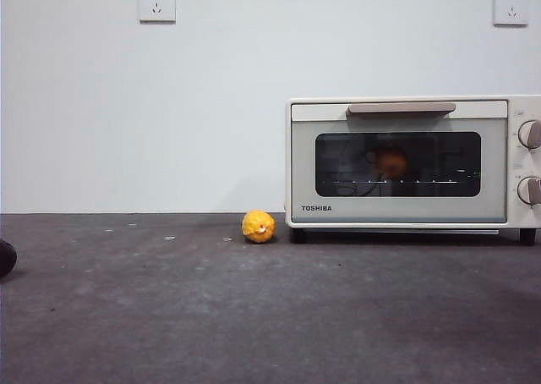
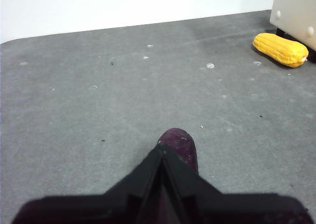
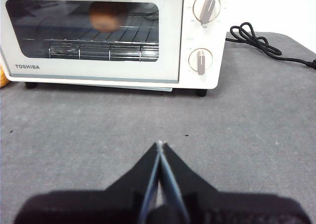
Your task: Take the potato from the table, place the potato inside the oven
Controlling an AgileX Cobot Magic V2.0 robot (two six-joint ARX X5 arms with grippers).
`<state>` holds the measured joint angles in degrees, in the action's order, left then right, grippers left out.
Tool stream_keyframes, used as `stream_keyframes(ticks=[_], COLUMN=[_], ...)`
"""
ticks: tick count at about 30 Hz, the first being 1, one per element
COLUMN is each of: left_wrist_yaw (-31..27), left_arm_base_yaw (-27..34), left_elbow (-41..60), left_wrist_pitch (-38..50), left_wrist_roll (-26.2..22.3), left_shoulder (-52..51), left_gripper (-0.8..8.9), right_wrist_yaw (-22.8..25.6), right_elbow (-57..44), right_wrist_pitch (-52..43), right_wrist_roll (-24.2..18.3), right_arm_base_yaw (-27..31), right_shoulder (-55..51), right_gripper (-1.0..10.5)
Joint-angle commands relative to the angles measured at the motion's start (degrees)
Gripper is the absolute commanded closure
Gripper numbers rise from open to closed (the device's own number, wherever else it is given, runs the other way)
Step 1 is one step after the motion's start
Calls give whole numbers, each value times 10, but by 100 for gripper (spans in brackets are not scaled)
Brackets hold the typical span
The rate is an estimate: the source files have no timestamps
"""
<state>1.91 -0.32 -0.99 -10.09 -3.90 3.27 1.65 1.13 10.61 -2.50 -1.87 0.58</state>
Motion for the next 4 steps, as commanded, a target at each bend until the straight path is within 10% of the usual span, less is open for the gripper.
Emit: stream_keyframes(ticks=[1, 4], left_wrist_yaw=[0, 0], left_arm_base_yaw=[2, 2], left_elbow=[6, 6], left_wrist_pitch=[6, 6], left_wrist_roll=[-6, -6], left_shoulder=[0, 0], left_gripper=[817, 817], right_wrist_yaw=[3, 3], right_elbow=[-3, -3], right_wrist_pitch=[1, 1], right_wrist_roll=[-1, -1], right_arm_base_yaw=[0, 0], right_shoulder=[-1, -1], right_gripper=[946, 946])
